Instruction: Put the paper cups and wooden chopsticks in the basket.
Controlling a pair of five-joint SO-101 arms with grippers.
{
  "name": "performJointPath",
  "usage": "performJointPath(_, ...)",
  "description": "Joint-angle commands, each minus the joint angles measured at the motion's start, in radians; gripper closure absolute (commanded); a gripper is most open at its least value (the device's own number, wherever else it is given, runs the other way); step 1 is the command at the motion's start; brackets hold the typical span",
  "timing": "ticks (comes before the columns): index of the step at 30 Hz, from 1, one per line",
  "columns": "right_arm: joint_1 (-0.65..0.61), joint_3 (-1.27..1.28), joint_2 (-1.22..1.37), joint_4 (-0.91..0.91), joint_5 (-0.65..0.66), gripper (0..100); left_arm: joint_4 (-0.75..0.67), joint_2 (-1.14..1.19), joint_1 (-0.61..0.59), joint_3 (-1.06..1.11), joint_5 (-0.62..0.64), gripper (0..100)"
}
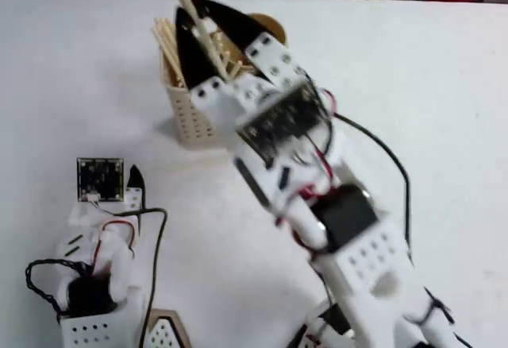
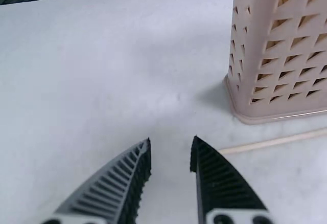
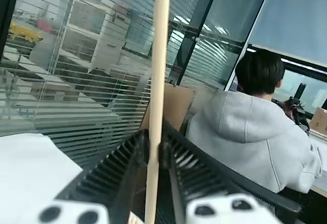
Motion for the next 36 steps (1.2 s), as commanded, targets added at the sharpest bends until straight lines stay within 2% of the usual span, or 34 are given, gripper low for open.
performJointPath(1,-0.005,-0.04,0.082,-0.117,-0.005,97.9,0.005,-0.013,-0.008,-0.005,-0.012,86)
performJointPath(6,-0.004,-0.04,0.206,-0.225,-0.008,97.9,0.005,-0.013,-0.008,-0.005,-0.012,86)
performJointPath(12,0.016,-0.035,0.325,-0.242,-0.011,97.9,0.005,-0.013,-0.008,-0.005,-0.012,86)
performJointPath(16,0.067,-0.034,0.367,-0.229,-0.169,97.2,0.005,-0.013,-0.008,-0.005,-0.012,86)
performJointPath(19,0.108,-0.038,0.389,-0.165,-0.29,89.7,0.005,-0.013,-0.008,-0.005,-0.012,86)
performJointPath(22,0.128,-0.038,0.387,-0.11,-0.354,84.2,0.005,-0.013,-0.008,-0.005,-0.012,86)
performJointPath(29,0.137,-0.04,0.285,-0.004,-0.354,85.2,0.005,-0.013,-0.008,-0.005,-0.012,86)
performJointPath(33,0.137,-0.034,0.147,0.16,-0.353,90.1,0.005,-0.013,-0.008,-0.005,-0.012,86)
performJointPath(36,0.133,-0.032,0.048,0.331,-0.247,96.0,0.005,-0.013,-0.008,-0.005,-0.014,86)
